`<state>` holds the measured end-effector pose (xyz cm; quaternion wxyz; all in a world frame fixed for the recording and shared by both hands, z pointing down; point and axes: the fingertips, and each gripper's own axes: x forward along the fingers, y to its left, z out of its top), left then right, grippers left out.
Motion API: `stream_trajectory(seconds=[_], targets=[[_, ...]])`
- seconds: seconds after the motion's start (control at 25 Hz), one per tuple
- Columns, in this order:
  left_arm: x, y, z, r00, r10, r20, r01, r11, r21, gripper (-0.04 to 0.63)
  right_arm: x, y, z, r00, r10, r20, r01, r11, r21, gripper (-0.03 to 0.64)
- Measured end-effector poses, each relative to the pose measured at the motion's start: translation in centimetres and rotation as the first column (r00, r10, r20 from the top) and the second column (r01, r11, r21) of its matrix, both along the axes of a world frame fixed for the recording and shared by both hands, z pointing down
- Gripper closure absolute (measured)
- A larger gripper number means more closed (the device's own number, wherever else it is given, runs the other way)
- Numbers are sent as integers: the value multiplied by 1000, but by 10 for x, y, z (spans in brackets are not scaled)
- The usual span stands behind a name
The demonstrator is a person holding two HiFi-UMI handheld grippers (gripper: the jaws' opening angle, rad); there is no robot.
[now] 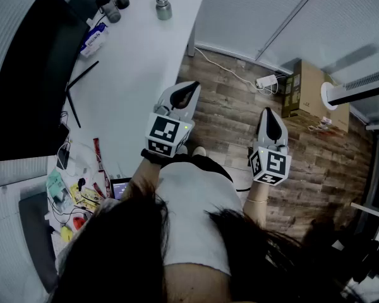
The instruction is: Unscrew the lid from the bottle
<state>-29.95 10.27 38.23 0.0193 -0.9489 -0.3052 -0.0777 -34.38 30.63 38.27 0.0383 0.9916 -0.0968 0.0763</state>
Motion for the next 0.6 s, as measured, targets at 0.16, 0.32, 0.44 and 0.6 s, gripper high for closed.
stream_trajectory(seconds=[0.16, 0.32, 0.44, 0.6], targets=[[3, 9, 2, 1000, -10, -8, 10, 1000, 13, 537, 2, 10, 2, 1000, -1, 12, 1, 1000, 5, 614], [8, 9, 3, 999, -39, -9, 39, 999, 8, 535, 6, 18, 4, 1000, -6, 29, 6, 1000, 18, 612], [14, 5, 4, 998, -53, -20, 53, 999, 9, 535, 10, 19, 7, 999, -13, 40, 12, 999, 35, 611], [30, 6, 8, 999, -45, -14, 45, 999, 4, 534, 29, 18, 8, 999, -19, 31, 18, 999, 43, 611]])
